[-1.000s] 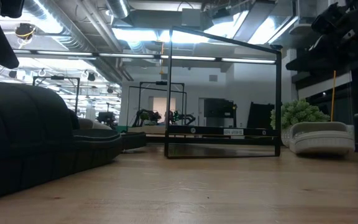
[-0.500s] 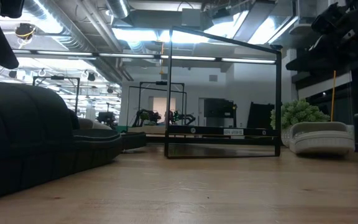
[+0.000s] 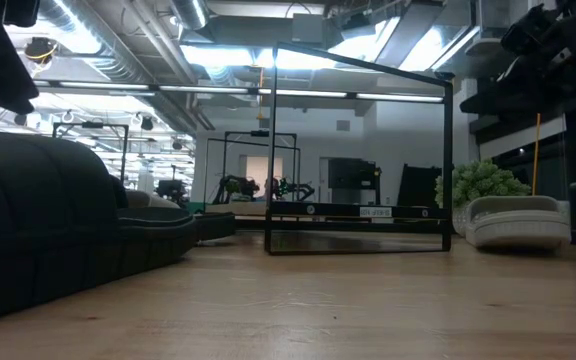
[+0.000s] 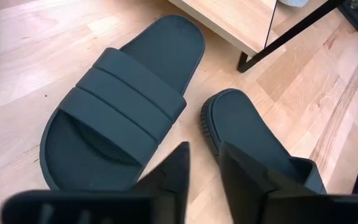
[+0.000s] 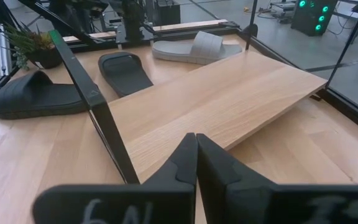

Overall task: Pick and place slides into the shelf
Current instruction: Put the top black slide on the shelf

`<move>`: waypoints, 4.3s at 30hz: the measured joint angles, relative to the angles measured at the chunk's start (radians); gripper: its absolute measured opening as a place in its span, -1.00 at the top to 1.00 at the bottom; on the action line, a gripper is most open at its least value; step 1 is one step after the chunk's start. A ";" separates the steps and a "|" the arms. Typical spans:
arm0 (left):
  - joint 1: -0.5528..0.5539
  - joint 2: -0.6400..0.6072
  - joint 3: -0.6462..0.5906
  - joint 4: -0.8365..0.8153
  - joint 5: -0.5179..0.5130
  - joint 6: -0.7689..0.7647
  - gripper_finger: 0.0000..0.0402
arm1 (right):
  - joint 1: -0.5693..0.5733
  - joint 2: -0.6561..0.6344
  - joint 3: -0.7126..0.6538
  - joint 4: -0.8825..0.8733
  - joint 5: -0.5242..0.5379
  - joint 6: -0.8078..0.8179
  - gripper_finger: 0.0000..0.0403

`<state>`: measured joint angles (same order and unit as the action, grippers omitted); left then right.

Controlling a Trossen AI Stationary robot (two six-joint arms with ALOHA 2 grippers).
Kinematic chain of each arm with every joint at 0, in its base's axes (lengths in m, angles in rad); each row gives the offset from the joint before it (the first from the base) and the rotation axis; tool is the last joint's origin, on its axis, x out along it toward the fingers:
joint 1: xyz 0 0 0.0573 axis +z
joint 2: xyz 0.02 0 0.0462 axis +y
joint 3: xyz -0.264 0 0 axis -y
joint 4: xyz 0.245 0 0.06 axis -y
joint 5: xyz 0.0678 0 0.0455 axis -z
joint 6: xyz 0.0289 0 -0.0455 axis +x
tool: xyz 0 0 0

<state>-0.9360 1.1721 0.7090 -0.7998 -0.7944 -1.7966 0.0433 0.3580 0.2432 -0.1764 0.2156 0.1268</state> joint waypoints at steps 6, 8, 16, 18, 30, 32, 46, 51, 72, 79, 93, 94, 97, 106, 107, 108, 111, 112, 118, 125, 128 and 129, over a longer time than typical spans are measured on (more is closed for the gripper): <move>0.000 0.000 0.000 0.000 -0.001 0.001 0.19 | 0.000 0.000 0.000 0.000 -0.007 0.000 0.96; 0.000 0.000 0.000 0.000 -0.001 0.001 0.11 | 0.000 0.000 0.000 0.000 -0.008 0.000 0.96; 0.000 0.000 0.000 0.009 -0.001 -0.001 0.01 | 0.000 0.000 0.000 0.000 -0.009 0.000 0.96; 0.000 0.000 0.000 0.009 -0.001 0.000 0.01 | 0.000 0.000 0.000 0.000 -0.009 0.000 0.96; 0.050 0.000 -0.068 0.008 0.018 -0.132 0.01 | 0.000 0.000 -0.057 0.053 -0.010 -0.002 0.96; 0.064 0.000 -0.093 0.007 0.059 -0.176 0.01 | 0.000 0.000 -0.071 0.092 -0.010 -0.033 0.96; 0.140 0.000 -0.128 0.009 0.124 -0.263 0.01 | 0.000 0.000 -0.072 0.142 -0.010 -0.057 0.96; 0.184 0.000 -0.172 0.092 0.135 -0.224 0.01 | 0.000 0.000 -0.072 0.142 -0.010 -0.060 0.96; 0.224 -0.001 -0.261 0.308 0.168 -0.129 0.01 | 0.000 0.000 -0.072 0.141 -0.016 -0.055 0.96; 0.224 0.000 -0.262 0.350 0.155 -0.068 0.01 | 0.000 0.000 -0.072 0.141 -0.052 -0.056 0.96; 0.224 0.000 -0.262 0.360 0.101 -0.032 0.04 | 0.000 0.000 -0.072 0.141 -0.052 -0.056 0.96; 0.224 0.001 -0.262 0.360 0.098 -0.031 0.06 | 0.000 0.000 -0.072 0.141 -0.052 -0.056 0.96; 0.224 0.001 -0.262 0.360 0.097 -0.029 0.16 | 0.000 0.000 -0.072 0.141 -0.052 -0.056 0.96; 0.224 0.000 -0.262 0.358 0.040 -0.019 0.62 | 0.000 0.000 -0.072 0.141 -0.051 -0.056 0.96; 0.224 0.000 -0.262 0.356 0.036 -0.020 0.70 | 0.000 0.000 -0.072 0.141 -0.051 -0.056 0.96; 0.224 0.000 -0.262 0.354 0.033 -0.022 0.79 | 0.000 0.000 -0.072 0.141 -0.051 -0.056 0.96; 0.224 0.000 -0.262 0.352 0.025 -0.024 0.95 | 0.000 0.000 -0.072 0.141 -0.051 -0.056 0.96; 0.224 0.000 -0.262 0.351 0.025 -0.023 0.95 | 0.000 0.000 -0.073 0.141 -0.051 -0.056 0.96; 0.224 0.000 -0.262 0.350 0.018 -0.026 0.98 | 0.000 0.000 -0.073 0.141 -0.051 -0.054 0.96; 0.217 -0.040 -0.261 0.354 -0.038 -0.024 0.99 | 0.000 0.000 -0.073 0.141 -0.051 -0.054 0.96; 0.196 -0.087 -0.247 0.352 -0.075 -0.005 0.99 | 0.000 0.000 -0.073 0.141 -0.051 -0.053 0.96; 0.188 -0.102 -0.241 0.352 -0.098 0.005 0.99 | 0.000 0.000 -0.073 0.141 -0.051 -0.054 0.96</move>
<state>-0.7480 1.0705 0.4677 -0.4482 -0.8922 -1.7916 0.0435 0.3579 0.1703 -0.0357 0.1646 0.0732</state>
